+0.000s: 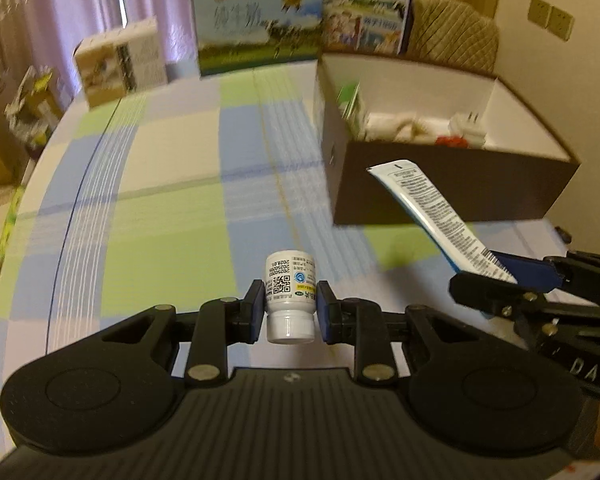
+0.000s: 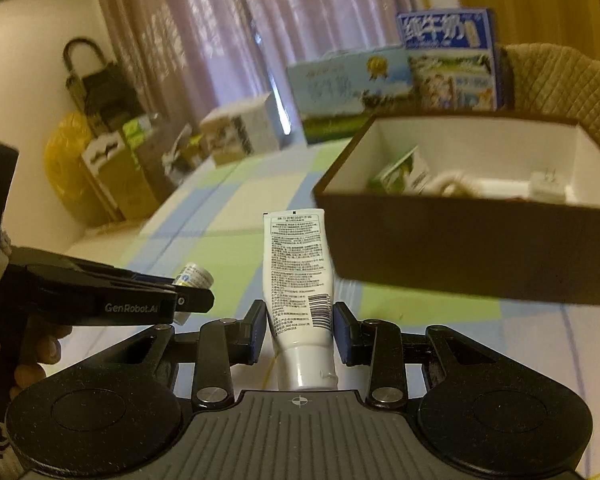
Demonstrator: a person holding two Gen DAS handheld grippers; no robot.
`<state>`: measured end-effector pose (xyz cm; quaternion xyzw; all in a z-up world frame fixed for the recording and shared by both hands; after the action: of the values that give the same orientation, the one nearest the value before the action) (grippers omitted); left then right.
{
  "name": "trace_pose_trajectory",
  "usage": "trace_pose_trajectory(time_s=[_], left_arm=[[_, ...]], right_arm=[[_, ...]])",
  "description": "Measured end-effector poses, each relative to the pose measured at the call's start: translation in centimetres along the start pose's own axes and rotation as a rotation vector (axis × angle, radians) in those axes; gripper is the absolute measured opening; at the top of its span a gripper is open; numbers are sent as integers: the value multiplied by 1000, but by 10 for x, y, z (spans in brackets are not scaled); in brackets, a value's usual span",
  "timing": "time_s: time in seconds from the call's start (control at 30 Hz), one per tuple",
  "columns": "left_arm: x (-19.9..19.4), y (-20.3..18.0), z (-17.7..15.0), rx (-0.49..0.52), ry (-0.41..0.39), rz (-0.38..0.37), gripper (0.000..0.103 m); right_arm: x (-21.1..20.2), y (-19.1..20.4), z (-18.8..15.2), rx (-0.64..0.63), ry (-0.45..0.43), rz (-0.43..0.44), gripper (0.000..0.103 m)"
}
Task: Organize objects
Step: 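Carry the pill bottle and toothpaste tube over the brown box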
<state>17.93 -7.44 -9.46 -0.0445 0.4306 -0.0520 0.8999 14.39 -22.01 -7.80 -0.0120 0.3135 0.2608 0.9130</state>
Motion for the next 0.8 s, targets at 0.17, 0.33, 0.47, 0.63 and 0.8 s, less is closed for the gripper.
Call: trace_pose_trajectory(time_s=[0.17, 0.33, 0.47, 0.63, 0.8], left_arm=[[-4, -23, 33, 38, -47, -33, 23], [3, -49, 64, 88, -66, -64, 23], [16, -70, 89, 127, -70, -79, 23], [40, -95, 119, 162, -55, -91, 23], [64, -112, 145, 187, -33, -83, 23]], right_arm=[[-16, -34, 31, 17, -51, -53, 32], [-26, -83, 58, 35, -72, -117, 32], [-28, -123, 75, 52, -58, -176, 32], [-28, -164, 92, 87, -38, -203, 32], [-18, -192, 108, 65, 4, -232, 32]])
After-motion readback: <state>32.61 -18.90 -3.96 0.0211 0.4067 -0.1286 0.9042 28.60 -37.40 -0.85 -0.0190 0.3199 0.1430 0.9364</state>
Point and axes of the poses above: each gripper's, at about its wrist camera, not at the fingertips, and x roughly the way its jaws point, y to its left, z to its top, the point moved 8 cm from there along x, roughly the way its jaws point, and after that the axes turned 10 degrees about -x, right-handed, at the moved point
